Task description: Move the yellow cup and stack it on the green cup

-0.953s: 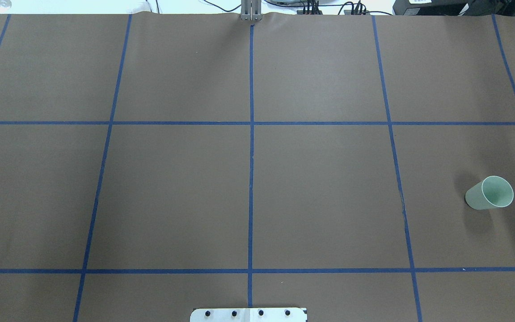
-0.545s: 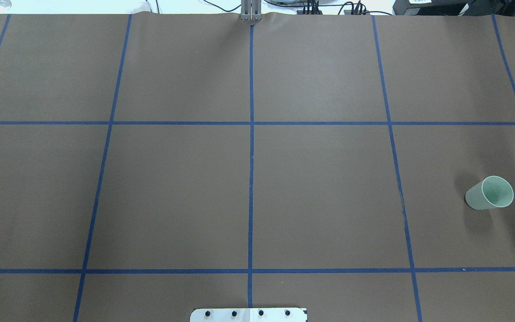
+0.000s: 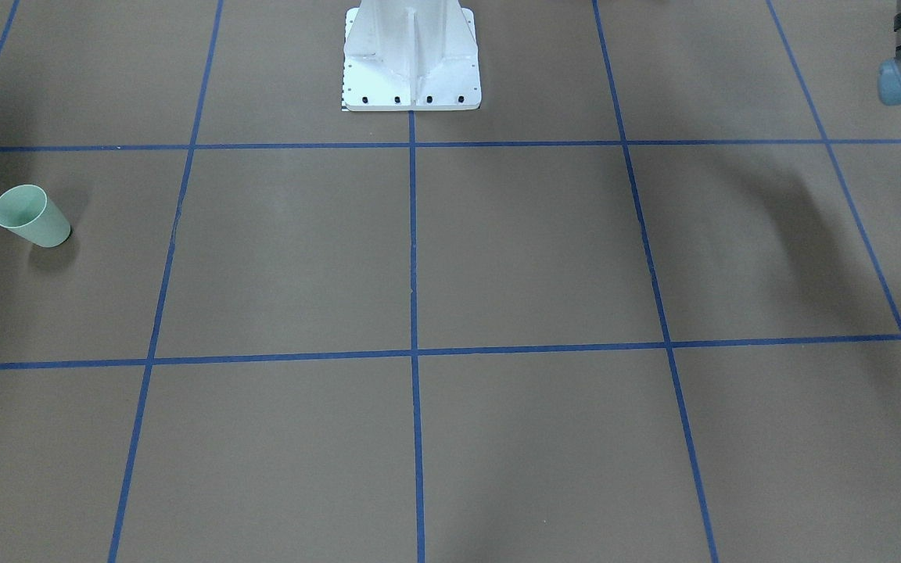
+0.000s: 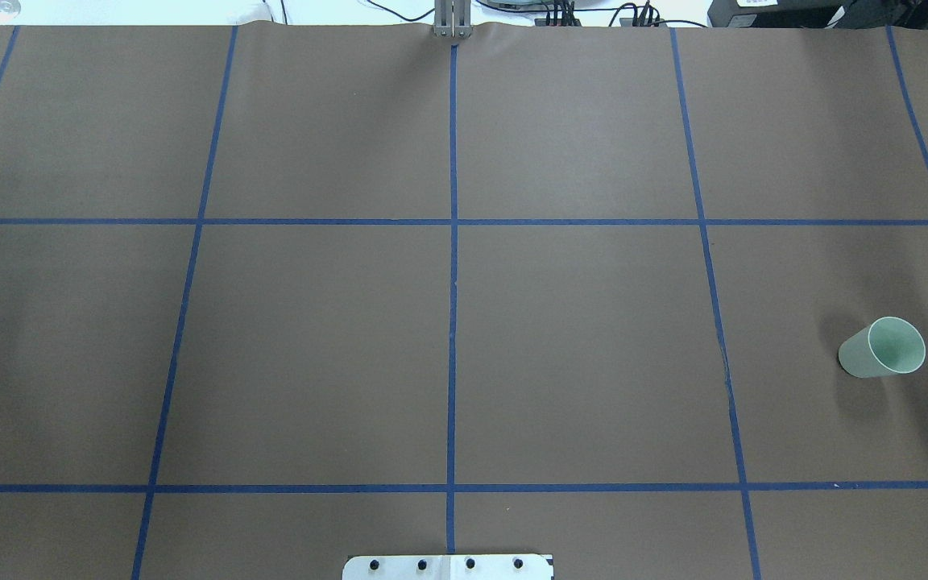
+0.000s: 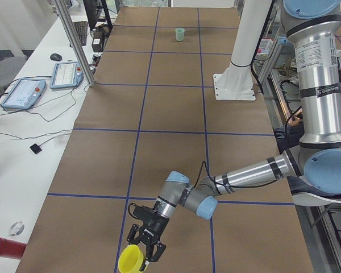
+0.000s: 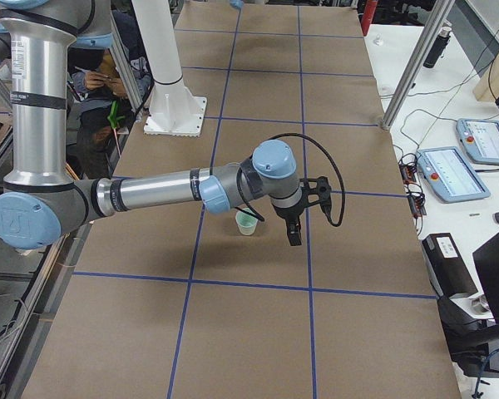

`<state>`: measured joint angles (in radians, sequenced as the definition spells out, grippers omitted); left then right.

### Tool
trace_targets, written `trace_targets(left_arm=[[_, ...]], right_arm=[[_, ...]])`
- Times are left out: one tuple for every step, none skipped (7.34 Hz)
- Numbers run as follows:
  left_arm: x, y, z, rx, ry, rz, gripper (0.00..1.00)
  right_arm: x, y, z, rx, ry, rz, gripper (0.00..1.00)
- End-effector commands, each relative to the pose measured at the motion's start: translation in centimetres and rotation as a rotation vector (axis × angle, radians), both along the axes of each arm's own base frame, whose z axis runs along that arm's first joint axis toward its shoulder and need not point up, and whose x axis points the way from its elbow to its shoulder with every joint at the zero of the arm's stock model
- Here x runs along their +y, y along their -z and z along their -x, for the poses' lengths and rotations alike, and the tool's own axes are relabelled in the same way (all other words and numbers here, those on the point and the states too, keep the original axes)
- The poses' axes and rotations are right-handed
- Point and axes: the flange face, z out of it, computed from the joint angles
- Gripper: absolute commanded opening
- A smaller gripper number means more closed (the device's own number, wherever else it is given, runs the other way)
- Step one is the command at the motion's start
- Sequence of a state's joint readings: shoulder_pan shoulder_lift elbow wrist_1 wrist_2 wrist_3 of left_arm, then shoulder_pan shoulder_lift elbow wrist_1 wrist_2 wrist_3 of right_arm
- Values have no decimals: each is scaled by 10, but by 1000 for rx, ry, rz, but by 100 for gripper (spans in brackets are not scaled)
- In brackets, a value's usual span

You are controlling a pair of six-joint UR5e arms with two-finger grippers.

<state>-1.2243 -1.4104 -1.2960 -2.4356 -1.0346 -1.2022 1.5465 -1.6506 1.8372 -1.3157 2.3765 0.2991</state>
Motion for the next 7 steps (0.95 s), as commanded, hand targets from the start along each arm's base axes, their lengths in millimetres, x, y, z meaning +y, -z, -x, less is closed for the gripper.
trace_targets(left_arm=[[-75, 71, -33, 128, -116, -173, 0], [-97, 104, -46, 162, -216, -282, 0], [-91, 113, -50, 180, -307, -367, 0], [-90, 126, -55, 171, -406, -433, 0], [-91, 139, -59, 176, -450, -485, 0], [-104, 162, -68, 209, -488, -524, 0], [-120, 187, -83, 238, -571, -562, 0]], right_arm=[[1, -2, 0, -6, -9, 15, 100], [1, -2, 0, -12, -18, 26, 100], [1, 1, 0, -21, -42, 47, 100], [0, 2, 0, -24, -49, 52, 100], [-2, 3, 0, -27, -55, 57, 100], [-3, 5, 0, -33, -67, 67, 100], [-4, 7, 0, -35, -70, 66, 100]])
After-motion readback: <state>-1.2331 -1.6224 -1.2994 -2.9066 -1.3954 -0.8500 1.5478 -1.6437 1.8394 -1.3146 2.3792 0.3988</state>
